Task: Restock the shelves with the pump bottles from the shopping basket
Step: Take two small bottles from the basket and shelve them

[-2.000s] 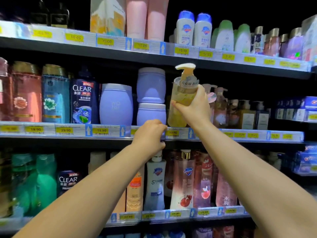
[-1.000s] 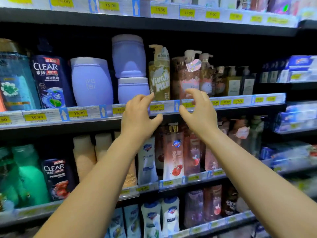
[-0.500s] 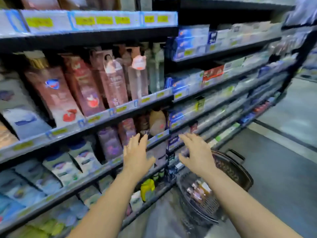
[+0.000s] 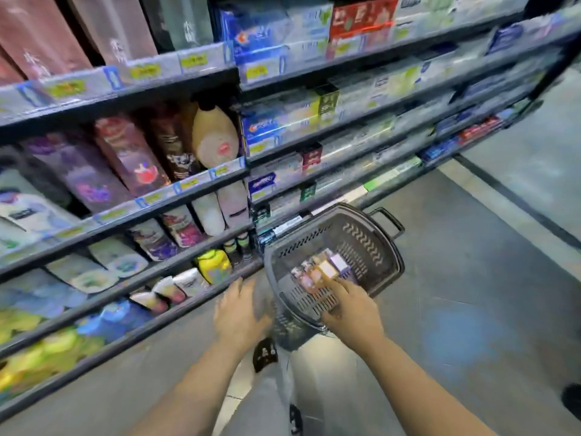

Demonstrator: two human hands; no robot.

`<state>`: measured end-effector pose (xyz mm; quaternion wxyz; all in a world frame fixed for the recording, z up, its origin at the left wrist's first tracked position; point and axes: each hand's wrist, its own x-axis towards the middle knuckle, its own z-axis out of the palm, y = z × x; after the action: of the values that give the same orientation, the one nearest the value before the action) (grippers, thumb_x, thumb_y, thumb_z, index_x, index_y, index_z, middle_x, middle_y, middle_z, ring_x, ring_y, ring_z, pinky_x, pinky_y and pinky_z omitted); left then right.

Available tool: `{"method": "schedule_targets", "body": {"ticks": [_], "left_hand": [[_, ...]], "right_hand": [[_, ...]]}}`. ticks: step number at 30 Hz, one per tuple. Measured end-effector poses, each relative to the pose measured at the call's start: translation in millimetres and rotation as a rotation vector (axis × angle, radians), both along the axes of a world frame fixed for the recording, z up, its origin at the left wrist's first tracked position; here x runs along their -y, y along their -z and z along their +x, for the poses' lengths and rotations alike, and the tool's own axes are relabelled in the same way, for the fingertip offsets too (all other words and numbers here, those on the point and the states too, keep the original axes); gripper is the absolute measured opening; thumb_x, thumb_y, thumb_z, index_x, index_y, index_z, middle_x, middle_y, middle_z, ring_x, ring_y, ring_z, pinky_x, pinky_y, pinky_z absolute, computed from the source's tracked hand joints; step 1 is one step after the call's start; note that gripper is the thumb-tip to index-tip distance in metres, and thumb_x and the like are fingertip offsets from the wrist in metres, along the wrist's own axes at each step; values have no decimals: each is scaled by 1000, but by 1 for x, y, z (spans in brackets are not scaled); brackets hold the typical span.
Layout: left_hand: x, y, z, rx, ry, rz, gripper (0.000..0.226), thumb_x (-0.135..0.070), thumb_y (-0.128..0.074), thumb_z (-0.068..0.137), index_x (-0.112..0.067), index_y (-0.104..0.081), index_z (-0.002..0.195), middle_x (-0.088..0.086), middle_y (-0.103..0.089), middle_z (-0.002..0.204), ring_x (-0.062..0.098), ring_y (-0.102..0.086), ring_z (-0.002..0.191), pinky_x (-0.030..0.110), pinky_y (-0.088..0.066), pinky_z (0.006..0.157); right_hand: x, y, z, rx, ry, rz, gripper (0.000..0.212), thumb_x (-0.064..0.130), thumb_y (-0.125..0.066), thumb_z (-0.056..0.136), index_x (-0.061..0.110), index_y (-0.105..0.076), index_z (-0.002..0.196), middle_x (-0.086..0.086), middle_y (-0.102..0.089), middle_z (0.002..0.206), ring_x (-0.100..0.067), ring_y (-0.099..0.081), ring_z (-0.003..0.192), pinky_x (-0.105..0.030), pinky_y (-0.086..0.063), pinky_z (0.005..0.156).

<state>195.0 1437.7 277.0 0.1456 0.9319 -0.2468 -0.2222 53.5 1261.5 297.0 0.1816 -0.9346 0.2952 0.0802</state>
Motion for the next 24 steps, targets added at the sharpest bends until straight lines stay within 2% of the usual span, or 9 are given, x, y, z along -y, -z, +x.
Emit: {"method": "schedule_targets", "body": {"ticks": [3, 7, 11, 17, 21, 24], "left_hand": [[25, 10, 6, -32, -53, 15, 80, -40, -63, 77, -23, -25, 146, 6, -21, 155, 24, -24, 140, 37, -23, 113], [77, 18, 29, -59, -74, -56, 72, -35, -65, 77, -20, -35, 141, 10, -33, 148, 28, -32, 136, 37, -28, 108], [133, 24, 50, -95, -60, -111, 72, -32, -65, 80, -12, -35, 142, 10, -36, 144, 27, -33, 134, 35, -27, 111], [188, 45, 70, -205, -81, -43, 70, -30, -64, 81, -9, -34, 142, 15, -35, 145, 28, -34, 133, 35, -29, 108], [224, 77, 79, -286, -270, -66, 64, -23, -64, 82, -8, -39, 139, 14, -42, 140, 27, -40, 129, 30, -30, 104], [247, 117, 78, -331, -473, -98, 62, -21, -69, 78, -5, -44, 133, 17, -44, 135, 32, -45, 125, 35, -35, 103]], "right_hand": [[25, 17, 8, -16, -5, 52, 68, 45, -59, 79, 30, -38, 141, 3, -44, 143, -21, -42, 128, -36, -41, 100], [68, 31, 27, -75, -7, 97, 66, 44, -60, 77, 29, -40, 138, 5, -46, 140, -21, -46, 124, -35, -42, 99], [127, 46, 45, -131, -6, 146, 66, 40, -58, 78, 27, -37, 140, 0, -44, 141, -24, -44, 126, -37, -42, 100], [207, 69, 80, -190, -39, 222, 67, 38, -58, 82, 22, -34, 143, -2, -43, 142, -26, -46, 125, -39, -44, 97], [259, 95, 111, -226, -113, 287, 63, 33, -60, 84, 19, -37, 142, -7, -45, 139, -28, -47, 123, -40, -42, 99], [289, 129, 134, -291, -254, 284, 61, 32, -57, 88, 17, -35, 142, -10, -45, 139, -29, -46, 124, -38, -40, 101]]}}
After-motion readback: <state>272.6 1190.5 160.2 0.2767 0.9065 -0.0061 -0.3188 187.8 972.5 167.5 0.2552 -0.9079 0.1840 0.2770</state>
